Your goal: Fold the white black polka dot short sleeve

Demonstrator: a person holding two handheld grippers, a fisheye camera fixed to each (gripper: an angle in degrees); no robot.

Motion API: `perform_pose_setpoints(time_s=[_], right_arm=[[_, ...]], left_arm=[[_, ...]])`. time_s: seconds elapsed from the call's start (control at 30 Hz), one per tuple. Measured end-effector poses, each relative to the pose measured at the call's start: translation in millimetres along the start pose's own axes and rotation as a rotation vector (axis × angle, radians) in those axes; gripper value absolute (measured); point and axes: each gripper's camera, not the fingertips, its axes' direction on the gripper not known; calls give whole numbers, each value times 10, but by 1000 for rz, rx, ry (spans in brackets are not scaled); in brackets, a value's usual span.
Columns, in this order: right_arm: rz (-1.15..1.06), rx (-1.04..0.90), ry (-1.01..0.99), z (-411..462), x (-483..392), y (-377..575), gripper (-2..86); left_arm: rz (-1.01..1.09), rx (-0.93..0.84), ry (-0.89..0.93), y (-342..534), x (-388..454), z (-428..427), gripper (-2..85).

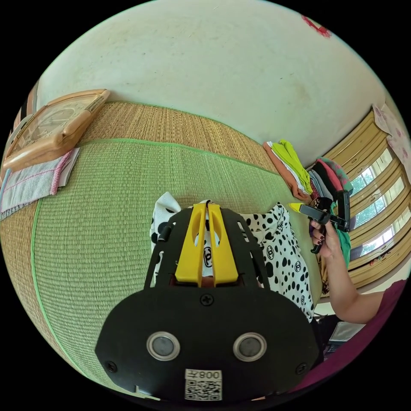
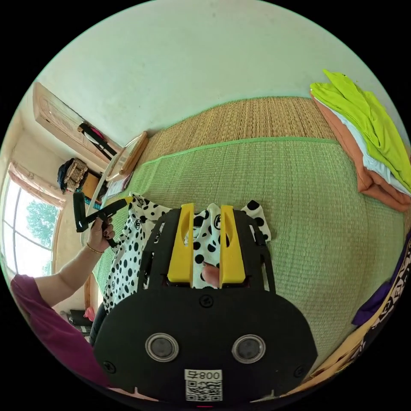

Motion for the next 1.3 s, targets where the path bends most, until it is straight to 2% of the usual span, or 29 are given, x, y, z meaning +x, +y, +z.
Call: perform_pose_setpoints(time_s=[0.1, 0.3, 0.47, 0.83, 0.97, 1.1, 1.3], right_arm=[[-130, -25, -158, 223, -356, -120, 31], [-237, -273, -237, 1171, -700, -394, 4], [-259, -413, -222, 1528, -700, -426, 1], [-201, -462, -332, 1548, -387, -501, 6], [-155, -385, -374, 1399, -230, -480, 17], [-131, -281, -386, 1154, -170, -417, 24], [-176, -305, -314, 1274, -406, -326, 27]], left_arm=[[-5, 2, 25, -25, -22, -48, 7], [-17, 6, 77, -97, -80, -157, 6], [-36, 25, 120, -195, -161, -245, 7], [-67, 10, 122, -279, -384, -299, 24], [-92, 88, 88, -168, -593, -647, 47], [-150, 94, 63, -20, -791, -776, 60], [-192, -23, 32, 102, -903, -600, 27]])
